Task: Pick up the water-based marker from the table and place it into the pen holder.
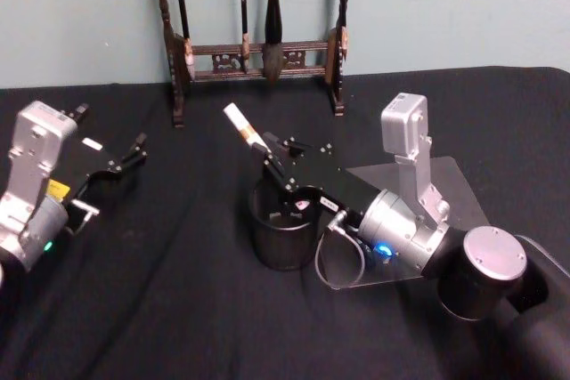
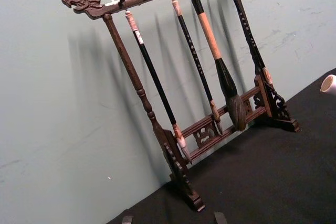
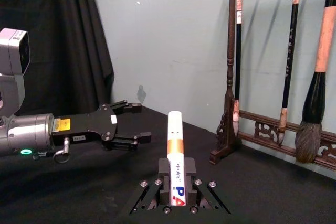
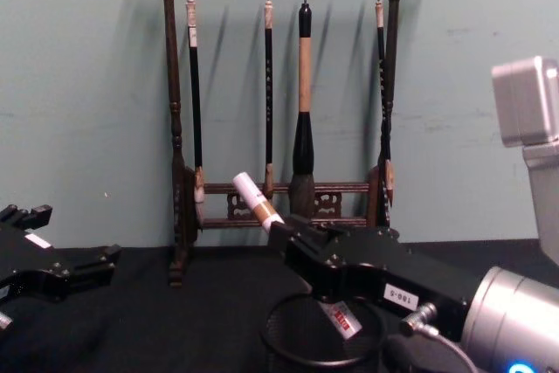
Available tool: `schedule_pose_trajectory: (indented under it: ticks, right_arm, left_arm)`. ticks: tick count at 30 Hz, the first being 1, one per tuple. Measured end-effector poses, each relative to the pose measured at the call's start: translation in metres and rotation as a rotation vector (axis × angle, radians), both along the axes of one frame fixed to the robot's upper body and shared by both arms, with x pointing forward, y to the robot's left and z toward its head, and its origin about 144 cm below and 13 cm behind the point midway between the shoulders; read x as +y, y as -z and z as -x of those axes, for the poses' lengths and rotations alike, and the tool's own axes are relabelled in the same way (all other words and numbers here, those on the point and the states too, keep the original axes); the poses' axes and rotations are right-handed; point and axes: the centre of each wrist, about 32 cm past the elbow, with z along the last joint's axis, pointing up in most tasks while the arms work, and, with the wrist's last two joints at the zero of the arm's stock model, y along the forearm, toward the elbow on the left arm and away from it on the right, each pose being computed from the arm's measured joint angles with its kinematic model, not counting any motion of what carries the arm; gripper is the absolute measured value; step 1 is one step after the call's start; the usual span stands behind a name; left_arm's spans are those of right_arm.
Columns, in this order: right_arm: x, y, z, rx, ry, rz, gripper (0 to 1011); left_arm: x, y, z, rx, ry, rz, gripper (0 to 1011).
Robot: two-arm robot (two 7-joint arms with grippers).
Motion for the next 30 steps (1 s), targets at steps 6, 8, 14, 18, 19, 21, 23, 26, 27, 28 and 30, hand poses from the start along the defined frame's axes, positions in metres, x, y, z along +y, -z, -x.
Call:
schedule_pose_trajectory:
  ticks: [6, 8, 14, 18, 19, 21, 23, 26, 27, 28, 30]
  right_arm:
    - [0.0001, 0.0007, 0.001, 0.0, -0.001, 0.019, 175]
    - [-0.0001, 0.0008, 0.0014, -0.001, 0.0, 0.024, 175]
    - [0.0, 0.0006, 0.0013, -0.001, 0.0, 0.023, 175]
    - [-0.0001, 0.0005, 0.0012, -0.001, 0.0, 0.023, 176]
    - [-0.0001, 0.0004, 0.0012, -0.001, 0.0, 0.022, 184]
    - [-0.0001, 0.0004, 0.0012, -0.001, 0.0, 0.021, 235]
    - [-0.0001, 0.0004, 0.0011, -0.001, 0.0, 0.021, 278]
    - [-0.0001, 0.0003, 0.0011, -0.001, 0.0, 0.02, 372]
    - [-0.0001, 0.0003, 0.0011, -0.001, 0.0, 0.019, 413]
    - [-0.0001, 0.0003, 0.0011, -0.001, 0.0, 0.019, 456]
    - [-0.0001, 0.0003, 0.0011, -0.001, 0.0, 0.019, 534]
  left_arm:
    - [0.0, 0.0, 0.0, 0.0, 0.0, 0.0, 1001]
    - [0.0, 0.0, 0.0, 0.0, 0.0, 0.0, 1001]
    - [0.0, 0.0, 0.0, 0.0, 0.0, 0.0, 1001]
    - [0.0, 0.0, 0.0, 0.0, 0.0, 0.0, 1001]
    - [0.0, 0.0, 0.0, 0.0, 0.0, 0.0, 1001]
    - [0.0, 0.0, 0.0, 0.0, 0.0, 0.0, 1001]
    - [0.0, 0.0, 0.0, 0.0, 0.0, 0.0, 1001]
    - [0.0, 0.0, 0.0, 0.0, 0.0, 0.0, 1001]
    - [0.0, 0.0, 0.0, 0.0, 0.0, 0.0, 1001]
    - [0.0, 0.0, 0.0, 0.0, 0.0, 0.0, 1001]
    - [0.0, 0.0, 0.0, 0.0, 0.0, 0.0, 1001]
